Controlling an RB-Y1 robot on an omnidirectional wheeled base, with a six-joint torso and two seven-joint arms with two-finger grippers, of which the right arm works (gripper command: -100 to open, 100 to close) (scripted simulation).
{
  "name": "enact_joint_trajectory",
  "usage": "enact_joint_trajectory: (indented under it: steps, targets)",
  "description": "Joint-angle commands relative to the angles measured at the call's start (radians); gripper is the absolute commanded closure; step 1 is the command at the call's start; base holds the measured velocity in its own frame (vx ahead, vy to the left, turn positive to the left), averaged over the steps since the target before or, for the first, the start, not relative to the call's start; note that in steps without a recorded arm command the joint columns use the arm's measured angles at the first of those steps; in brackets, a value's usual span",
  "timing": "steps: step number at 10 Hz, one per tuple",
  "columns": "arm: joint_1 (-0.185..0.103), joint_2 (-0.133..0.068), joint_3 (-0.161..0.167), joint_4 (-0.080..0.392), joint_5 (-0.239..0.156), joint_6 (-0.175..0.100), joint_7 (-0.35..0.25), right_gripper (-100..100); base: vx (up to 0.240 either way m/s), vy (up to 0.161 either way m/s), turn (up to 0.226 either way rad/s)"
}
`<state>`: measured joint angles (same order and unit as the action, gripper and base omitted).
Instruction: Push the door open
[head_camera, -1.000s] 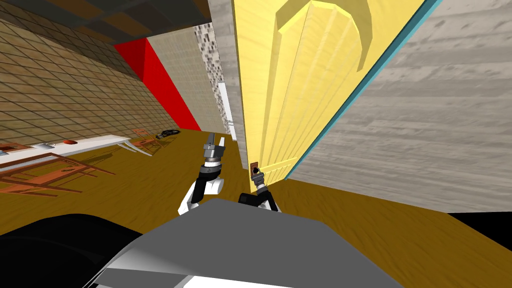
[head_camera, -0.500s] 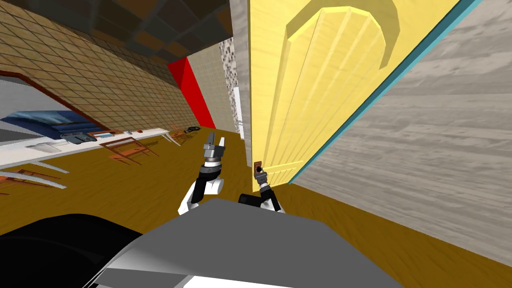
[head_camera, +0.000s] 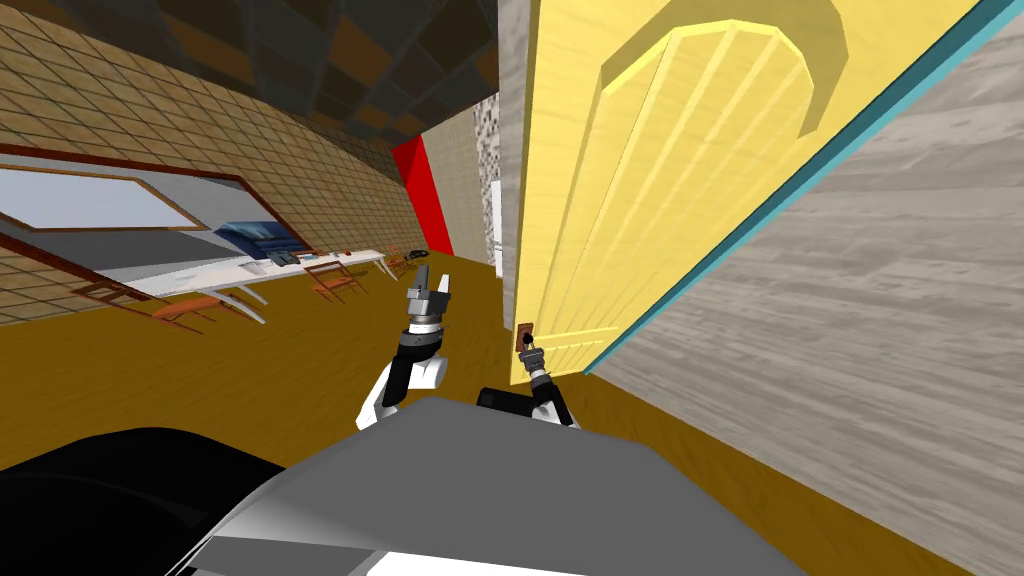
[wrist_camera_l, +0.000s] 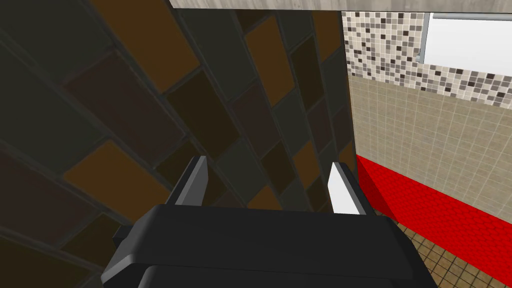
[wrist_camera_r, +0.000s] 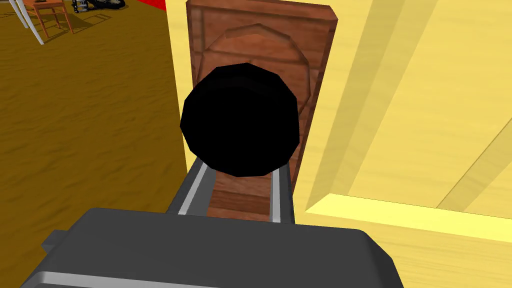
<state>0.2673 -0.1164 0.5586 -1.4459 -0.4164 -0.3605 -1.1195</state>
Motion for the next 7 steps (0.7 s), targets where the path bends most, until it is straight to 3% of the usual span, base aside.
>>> enact_joint_trajectory:
  steps: [1, 2, 3, 7]
  targets:
    - [0.003, -0.025, -0.034, 0.017, -0.014, -0.004, -0.022, 100, -0.177, -0.065, 0.392]
    - [0.003, -0.034, -0.046, 0.022, -0.02, -0.007, -0.03, 100, -0.153, -0.087, 0.259]
    - [-0.005, -0.022, -0.04, -0.003, -0.018, 0.006, -0.024, -100, -0.195, -0.05, -0.062]
    - [0.002, -0.029, -0.044, -0.068, -0.023, 0.022, -0.031, -100, -0.151, 0.021, -0.081]
